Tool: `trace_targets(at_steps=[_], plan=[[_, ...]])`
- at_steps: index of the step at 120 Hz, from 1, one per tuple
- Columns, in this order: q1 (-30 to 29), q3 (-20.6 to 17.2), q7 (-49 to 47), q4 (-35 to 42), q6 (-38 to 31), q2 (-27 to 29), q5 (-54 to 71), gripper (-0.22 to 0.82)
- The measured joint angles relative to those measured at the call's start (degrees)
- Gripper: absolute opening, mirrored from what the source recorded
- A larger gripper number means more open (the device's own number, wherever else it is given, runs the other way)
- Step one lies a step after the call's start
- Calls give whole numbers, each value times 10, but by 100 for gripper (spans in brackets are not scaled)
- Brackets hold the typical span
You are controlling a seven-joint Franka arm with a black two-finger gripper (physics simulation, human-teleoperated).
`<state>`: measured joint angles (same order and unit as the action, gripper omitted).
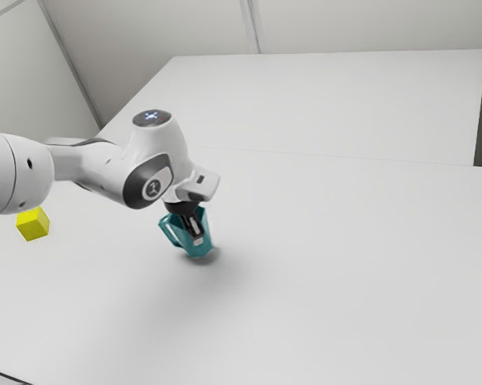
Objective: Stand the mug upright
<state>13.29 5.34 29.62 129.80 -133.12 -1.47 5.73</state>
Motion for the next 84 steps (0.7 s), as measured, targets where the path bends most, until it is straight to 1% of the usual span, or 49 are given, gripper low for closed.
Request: trace_targets(at_steps=[37, 55, 84], plan=[[-53, 0, -10, 0, -7, -1, 0, -17], [-54, -1, -11, 0, -7, 0, -3, -9], [-28, -1, -11, 0, -7, 0, -4, 8]])
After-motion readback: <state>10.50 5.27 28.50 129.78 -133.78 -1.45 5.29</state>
